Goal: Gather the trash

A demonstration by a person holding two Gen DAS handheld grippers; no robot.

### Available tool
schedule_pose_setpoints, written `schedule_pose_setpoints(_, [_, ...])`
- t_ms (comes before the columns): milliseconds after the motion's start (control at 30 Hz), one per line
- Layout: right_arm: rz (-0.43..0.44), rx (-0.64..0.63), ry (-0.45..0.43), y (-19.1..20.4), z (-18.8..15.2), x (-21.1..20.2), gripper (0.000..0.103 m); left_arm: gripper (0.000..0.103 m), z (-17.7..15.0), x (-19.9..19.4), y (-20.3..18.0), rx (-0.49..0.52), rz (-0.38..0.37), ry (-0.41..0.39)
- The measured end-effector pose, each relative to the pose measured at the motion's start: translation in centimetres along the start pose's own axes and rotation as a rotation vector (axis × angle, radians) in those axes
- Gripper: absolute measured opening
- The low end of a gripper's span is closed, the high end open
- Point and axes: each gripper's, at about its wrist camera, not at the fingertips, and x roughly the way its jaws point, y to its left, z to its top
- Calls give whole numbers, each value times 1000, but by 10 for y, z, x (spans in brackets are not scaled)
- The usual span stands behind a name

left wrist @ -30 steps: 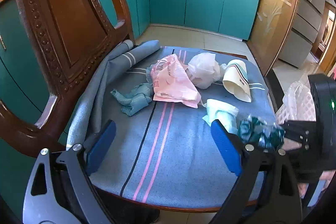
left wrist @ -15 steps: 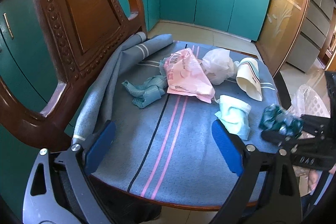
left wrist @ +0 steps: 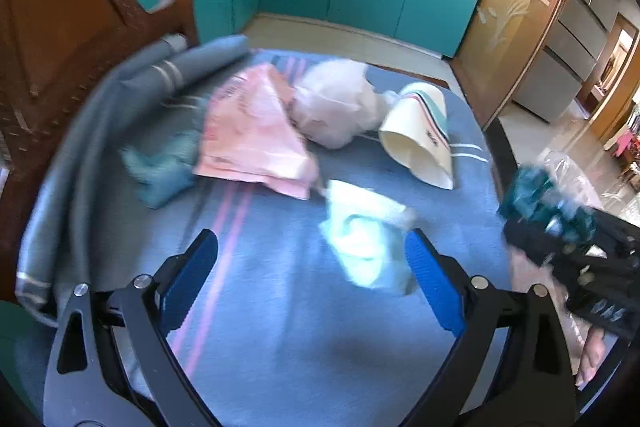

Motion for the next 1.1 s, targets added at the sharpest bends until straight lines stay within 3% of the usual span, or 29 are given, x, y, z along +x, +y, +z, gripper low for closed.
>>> schedule_pose_setpoints(167, [-7,55,-52,-14,4,-12,53,94,0,15,-20,29,-35,22])
schedule_pose_setpoints(400, [-15,52,-42,-12,4,-7,53,94,0,40,-37,53,-27,57])
schedule_pose_setpoints(467, [-14,49,-45,-11,4,-8,53,82,-4,45,-40,65,-17,66])
schedule_pose_setpoints(500, [-14,47,-47,-10,4,-9,53,68,-7,46,-41,68,-17,78])
schedule_pose_setpoints(533, [-13,46,-49,-10,4,-10,53,64,-9,49,-41,71,-17,92])
schedule_pose_setpoints(600, [-11,44,-48,-9,3,-9,53,42,-11,46,-40,84,-9,74])
schedule_pose_setpoints(633, [-11,42,-45,-9,2,-8,53,37,-11,45,-39,84,-12,76])
schedule_pose_setpoints(800, [-6,12,-22,2,-1,0,53,30,-19,23,-27,96,11,36])
schedule_pose_setpoints(1100, [4,-61,19,27,-6,15,53,29,-45,-26,4,161,40,29])
